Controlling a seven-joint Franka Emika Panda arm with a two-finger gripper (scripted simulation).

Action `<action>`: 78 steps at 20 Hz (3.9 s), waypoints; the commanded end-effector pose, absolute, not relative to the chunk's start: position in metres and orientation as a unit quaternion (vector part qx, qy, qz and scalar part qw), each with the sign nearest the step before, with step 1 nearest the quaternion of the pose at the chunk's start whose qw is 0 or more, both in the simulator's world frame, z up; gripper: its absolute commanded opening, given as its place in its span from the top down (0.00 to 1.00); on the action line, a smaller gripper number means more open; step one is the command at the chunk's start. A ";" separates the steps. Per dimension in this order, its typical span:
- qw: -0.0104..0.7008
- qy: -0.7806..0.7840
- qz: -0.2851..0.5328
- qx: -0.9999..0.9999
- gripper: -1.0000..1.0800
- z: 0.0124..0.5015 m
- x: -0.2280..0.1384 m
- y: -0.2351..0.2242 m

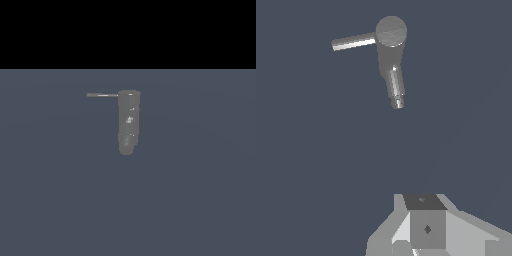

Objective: Turn on the faucet by rotating a designated handle.

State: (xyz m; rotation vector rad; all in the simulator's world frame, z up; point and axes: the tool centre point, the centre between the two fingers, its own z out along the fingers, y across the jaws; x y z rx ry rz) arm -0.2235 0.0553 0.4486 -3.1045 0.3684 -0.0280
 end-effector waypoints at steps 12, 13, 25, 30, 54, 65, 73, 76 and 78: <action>0.008 0.254 -0.007 -0.967 1.00 0.398 -0.172 0.108; 0.009 0.264 -0.006 -0.964 1.00 0.395 -0.167 0.111; 0.010 0.377 -0.004 -0.926 1.00 0.352 -0.111 0.142; 0.010 0.421 -0.003 -0.907 1.00 0.335 -0.087 0.150; 0.003 0.626 -0.002 -0.780 1.00 0.247 0.041 0.150; 0.000 0.703 -0.001 -0.711 1.00 0.211 0.094 0.129; 0.000 0.724 0.000 -0.690 1.00 0.202 0.108 0.121; 0.000 0.724 0.000 -0.689 1.00 0.202 0.108 0.121; 0.000 0.724 0.000 -0.689 1.00 0.202 0.108 0.121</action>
